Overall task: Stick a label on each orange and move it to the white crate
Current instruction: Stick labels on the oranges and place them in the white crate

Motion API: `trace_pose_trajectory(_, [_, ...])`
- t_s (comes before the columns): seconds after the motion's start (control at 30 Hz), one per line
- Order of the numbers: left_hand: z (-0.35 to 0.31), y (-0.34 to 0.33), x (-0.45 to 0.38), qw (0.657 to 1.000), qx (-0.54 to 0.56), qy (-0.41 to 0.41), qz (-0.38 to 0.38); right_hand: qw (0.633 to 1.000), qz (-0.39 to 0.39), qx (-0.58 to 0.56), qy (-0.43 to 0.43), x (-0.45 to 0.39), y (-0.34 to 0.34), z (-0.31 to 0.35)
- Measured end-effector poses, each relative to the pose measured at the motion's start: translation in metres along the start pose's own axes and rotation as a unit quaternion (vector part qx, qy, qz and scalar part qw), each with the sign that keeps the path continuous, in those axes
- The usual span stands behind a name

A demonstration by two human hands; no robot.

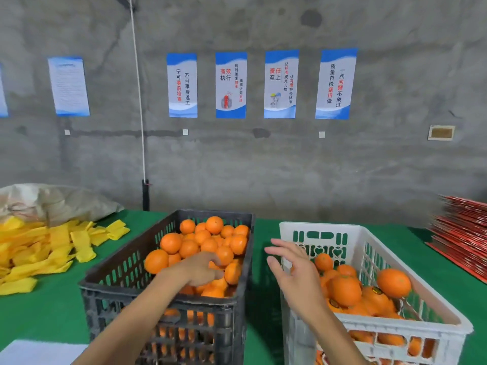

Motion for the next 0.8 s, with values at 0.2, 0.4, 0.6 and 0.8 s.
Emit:
trace_pose_trajectory(0.2, [-0.025,0.003,-0.049,0.995,-0.079,-0.055,0.024,0.997,0.063,-0.041,0.019,-0.007,-0.071,0.018])
trace_pose_trajectory(0.4, [-0.071,-0.003,-0.114,0.970,-0.216,-0.106,-0.027,0.996,0.066,-0.055,-0.029,-0.020,-0.090,-0.010])
trace_pose_trajectory(0.6, [-0.088,0.023,-0.104,0.970,-0.190,-0.101,-0.112,0.996,0.048,-0.061,-0.038,-0.020,-0.081,-0.027])
trace_pose_trajectory(0.8, [-0.092,0.076,0.062,0.898,0.063,-0.240,-0.363,0.991,-0.012,-0.132,-0.035,-0.005,-0.046,0.005])
Point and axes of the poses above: each hand's wrist, its own x-axis away from the middle knuckle, its own y-axis out of the back of the hand, z = x × y, the point moved 10 cm from there along -x, towards the middle knuckle, and after that the axes turned 5 degrees about y, right-handed, at the moved point
